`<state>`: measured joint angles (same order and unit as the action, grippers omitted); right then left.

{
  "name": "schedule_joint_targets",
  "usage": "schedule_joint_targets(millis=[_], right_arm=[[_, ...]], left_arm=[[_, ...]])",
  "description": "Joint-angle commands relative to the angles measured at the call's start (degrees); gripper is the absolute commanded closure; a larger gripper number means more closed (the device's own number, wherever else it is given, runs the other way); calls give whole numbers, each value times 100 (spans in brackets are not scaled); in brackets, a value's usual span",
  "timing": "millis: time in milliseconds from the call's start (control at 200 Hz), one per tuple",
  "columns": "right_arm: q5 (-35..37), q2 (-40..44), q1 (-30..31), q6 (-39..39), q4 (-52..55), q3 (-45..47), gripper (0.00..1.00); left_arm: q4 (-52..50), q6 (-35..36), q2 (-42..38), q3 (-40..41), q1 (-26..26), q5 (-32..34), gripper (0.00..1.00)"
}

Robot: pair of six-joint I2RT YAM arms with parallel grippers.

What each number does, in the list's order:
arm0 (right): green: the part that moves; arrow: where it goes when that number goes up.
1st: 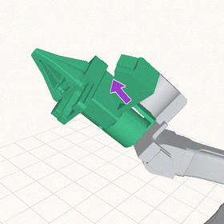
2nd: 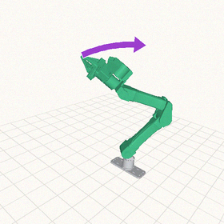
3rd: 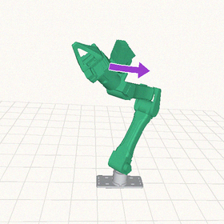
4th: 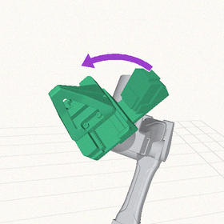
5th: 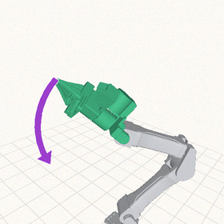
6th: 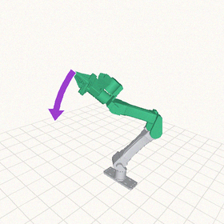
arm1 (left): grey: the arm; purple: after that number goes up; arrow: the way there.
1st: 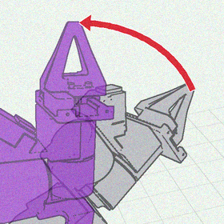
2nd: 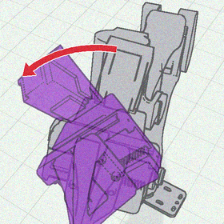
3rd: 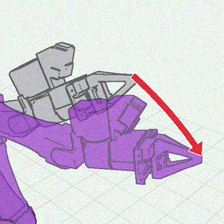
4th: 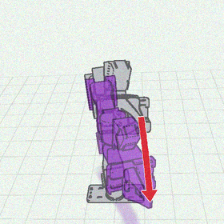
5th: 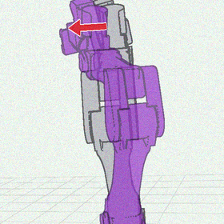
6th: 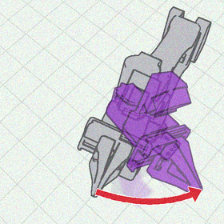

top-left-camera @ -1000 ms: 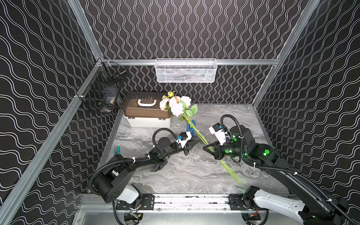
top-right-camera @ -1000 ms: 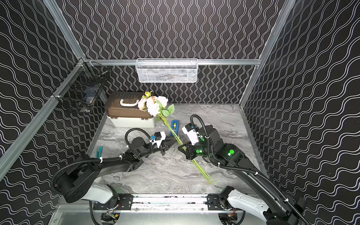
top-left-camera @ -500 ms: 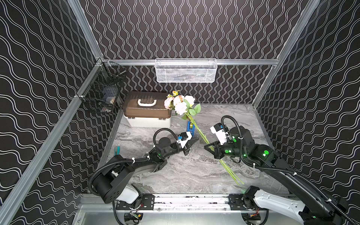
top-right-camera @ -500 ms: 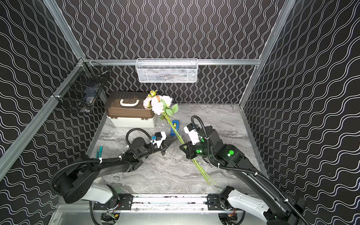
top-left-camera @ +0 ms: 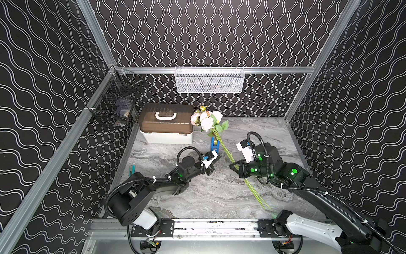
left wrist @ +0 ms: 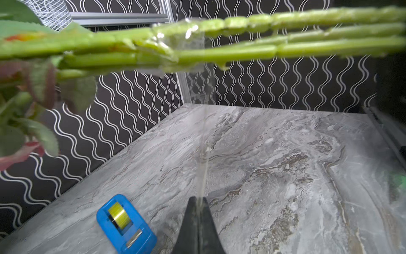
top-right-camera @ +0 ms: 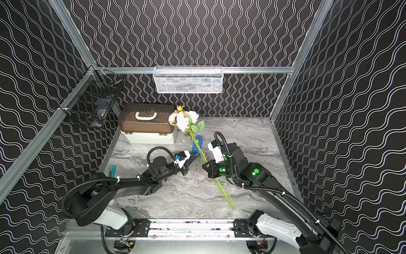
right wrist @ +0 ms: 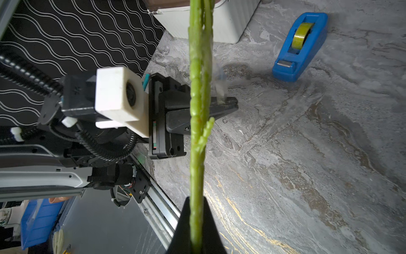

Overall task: Wrap bouquets with tape
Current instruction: Wrap the tape around the bouquet.

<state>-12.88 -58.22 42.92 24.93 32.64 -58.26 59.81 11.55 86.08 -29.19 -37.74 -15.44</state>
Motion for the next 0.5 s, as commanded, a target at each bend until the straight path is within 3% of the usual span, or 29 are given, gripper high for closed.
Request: schedule_joint_targets(millis=[0,250,496], right_arm=[[569,-95,6,-3,-177,4,100],[1202,-484,6,-93,21,-19,100],[1139,-757,1,-163,-108,191,100]], left_arm=[[145,180,-148,153,-9,289,100],[-74,376,-665,370,-133,593,100],[-93,504,-1140,336,-189,689,100]])
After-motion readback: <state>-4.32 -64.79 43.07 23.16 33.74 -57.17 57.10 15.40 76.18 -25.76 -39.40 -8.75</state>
